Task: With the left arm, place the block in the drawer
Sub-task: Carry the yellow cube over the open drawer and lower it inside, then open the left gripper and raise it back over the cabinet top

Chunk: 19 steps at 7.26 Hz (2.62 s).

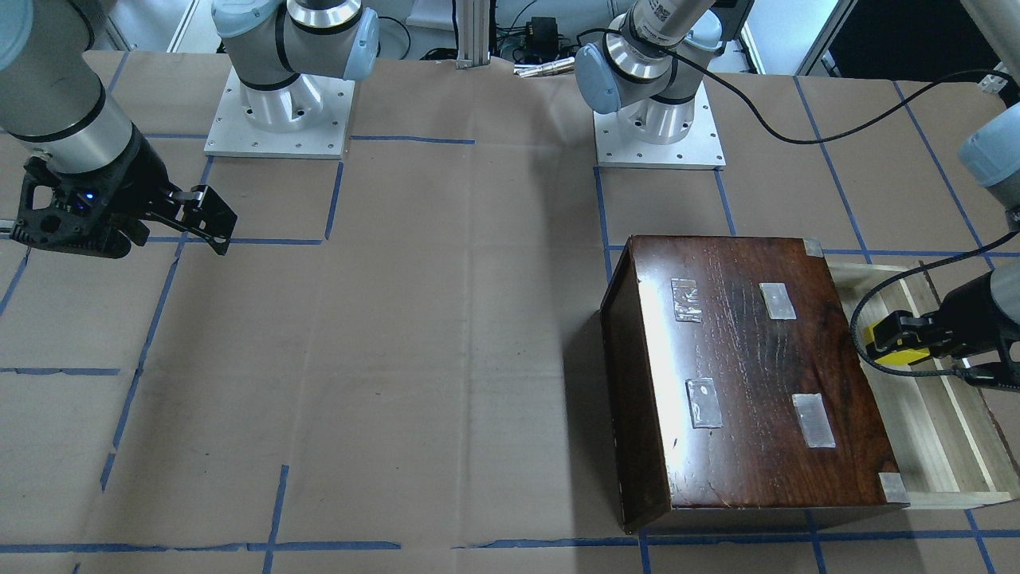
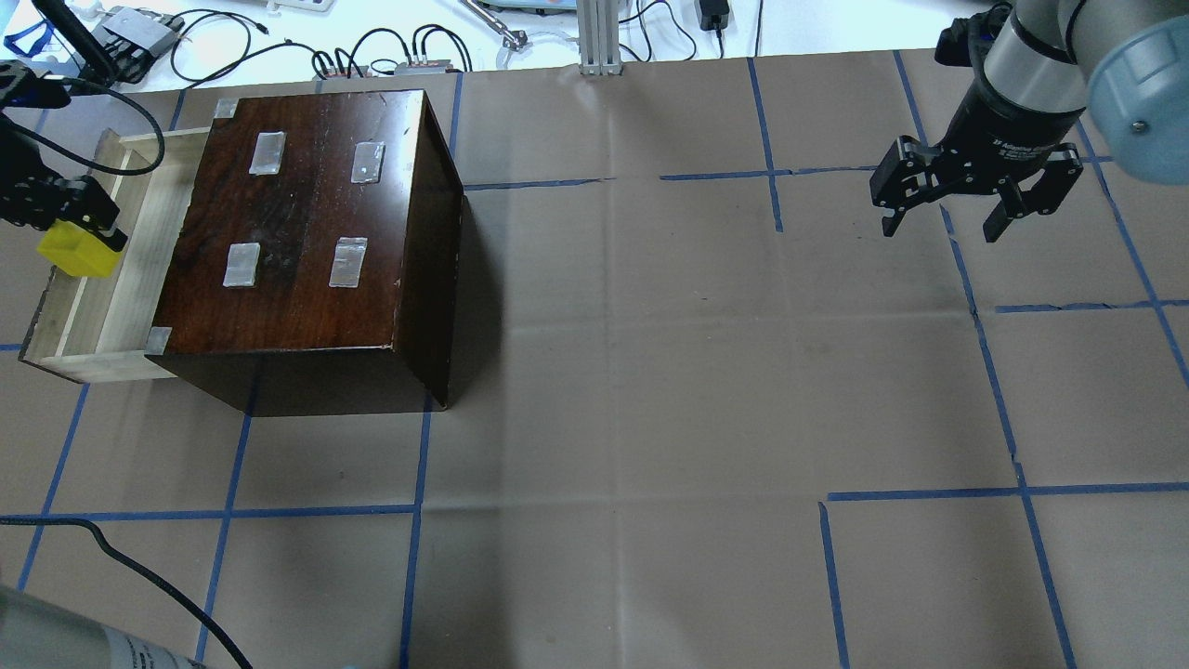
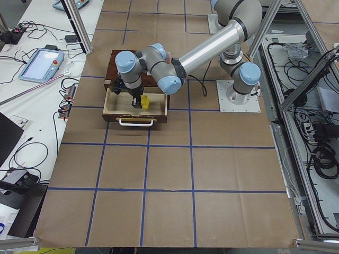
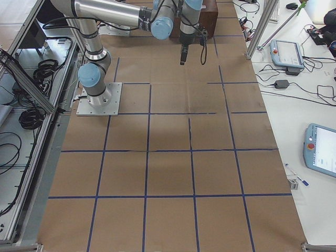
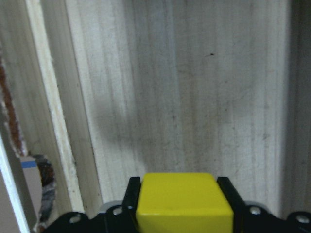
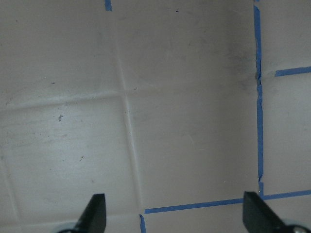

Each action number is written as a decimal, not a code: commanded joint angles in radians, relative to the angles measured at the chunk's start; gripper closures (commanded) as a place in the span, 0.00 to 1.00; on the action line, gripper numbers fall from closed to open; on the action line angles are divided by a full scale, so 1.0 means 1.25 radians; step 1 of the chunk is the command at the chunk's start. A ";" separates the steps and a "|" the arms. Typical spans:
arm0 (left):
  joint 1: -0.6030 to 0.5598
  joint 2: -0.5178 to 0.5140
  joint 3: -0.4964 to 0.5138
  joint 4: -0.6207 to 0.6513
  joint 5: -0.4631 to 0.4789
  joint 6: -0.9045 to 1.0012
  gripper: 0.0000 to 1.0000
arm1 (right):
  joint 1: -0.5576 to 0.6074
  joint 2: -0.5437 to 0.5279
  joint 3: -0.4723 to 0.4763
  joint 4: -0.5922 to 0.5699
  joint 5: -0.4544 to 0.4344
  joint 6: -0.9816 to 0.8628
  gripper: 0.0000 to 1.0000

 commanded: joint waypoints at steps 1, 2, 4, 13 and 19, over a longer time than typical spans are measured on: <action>-0.001 -0.017 0.005 0.006 -0.022 -0.017 1.00 | 0.000 0.000 -0.001 0.000 0.000 0.000 0.00; -0.001 -0.026 0.008 0.008 -0.022 -0.017 1.00 | 0.000 0.000 0.000 0.000 0.000 0.000 0.00; -0.001 -0.037 0.010 0.019 -0.022 -0.017 0.99 | 0.000 0.000 0.000 0.000 0.000 0.000 0.00; -0.003 0.059 0.045 0.003 -0.011 -0.015 0.01 | 0.000 0.000 0.000 0.000 0.000 0.000 0.00; -0.266 0.263 0.028 -0.256 -0.004 -0.388 0.01 | 0.000 0.000 0.000 0.000 0.000 0.001 0.00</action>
